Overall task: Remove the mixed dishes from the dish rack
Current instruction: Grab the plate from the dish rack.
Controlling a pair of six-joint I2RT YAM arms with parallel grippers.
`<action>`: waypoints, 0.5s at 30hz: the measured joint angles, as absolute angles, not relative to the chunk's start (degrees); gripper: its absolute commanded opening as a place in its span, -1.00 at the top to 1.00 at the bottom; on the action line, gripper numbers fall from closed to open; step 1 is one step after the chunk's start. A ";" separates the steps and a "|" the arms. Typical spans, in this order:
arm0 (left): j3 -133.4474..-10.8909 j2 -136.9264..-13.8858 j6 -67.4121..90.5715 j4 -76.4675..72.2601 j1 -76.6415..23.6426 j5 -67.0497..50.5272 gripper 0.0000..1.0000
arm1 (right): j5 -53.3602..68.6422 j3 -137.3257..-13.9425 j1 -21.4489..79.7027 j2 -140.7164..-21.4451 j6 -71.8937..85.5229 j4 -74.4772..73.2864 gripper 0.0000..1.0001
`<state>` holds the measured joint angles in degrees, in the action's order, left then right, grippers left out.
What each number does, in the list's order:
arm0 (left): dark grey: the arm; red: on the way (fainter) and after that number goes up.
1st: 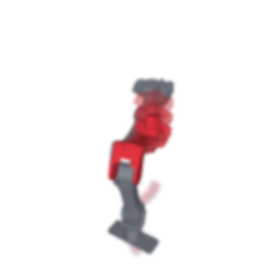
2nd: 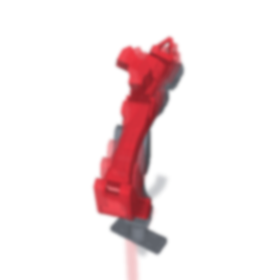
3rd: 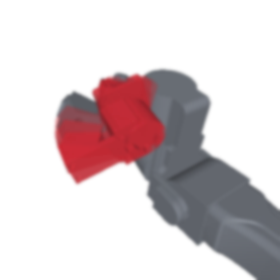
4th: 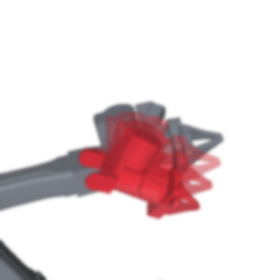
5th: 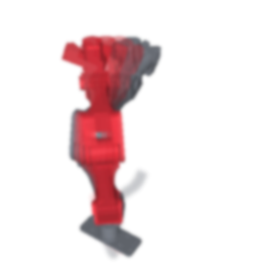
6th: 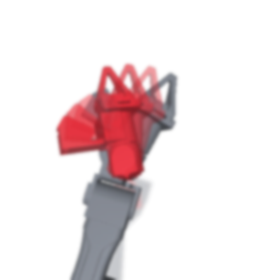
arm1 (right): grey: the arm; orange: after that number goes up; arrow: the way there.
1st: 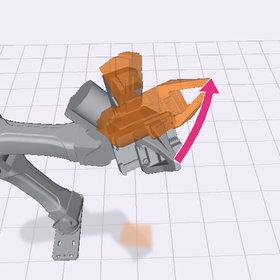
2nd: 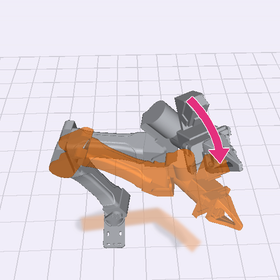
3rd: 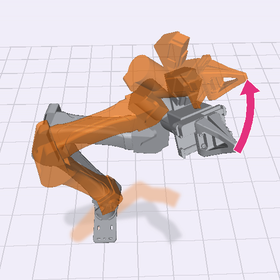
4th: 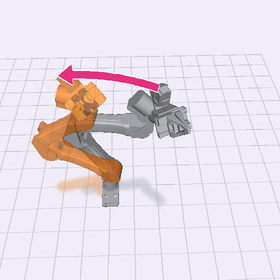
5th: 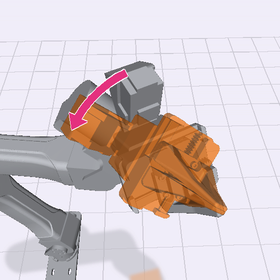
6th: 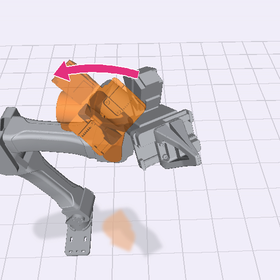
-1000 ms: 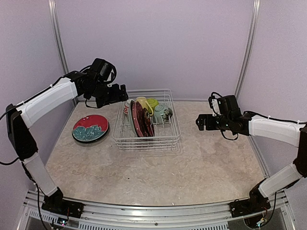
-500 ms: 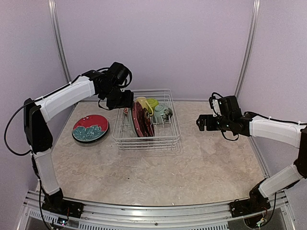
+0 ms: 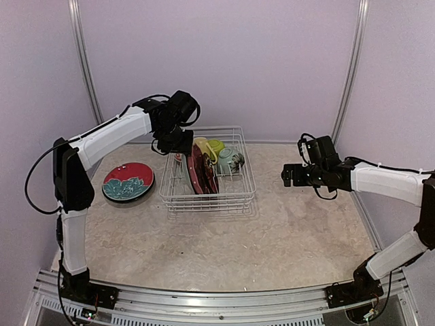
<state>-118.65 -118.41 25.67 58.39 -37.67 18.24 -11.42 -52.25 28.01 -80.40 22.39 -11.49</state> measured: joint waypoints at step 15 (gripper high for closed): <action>-121.43 -124.22 26.72 61.23 -38.41 19.53 0.23 | -13.30 -53.10 28.01 -81.25 23.42 -13.13 -0.99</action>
<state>-121.43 -124.22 26.72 61.23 -38.41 19.53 -13.30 -53.10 28.01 -81.25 23.42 -13.13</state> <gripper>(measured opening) 0.388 0.997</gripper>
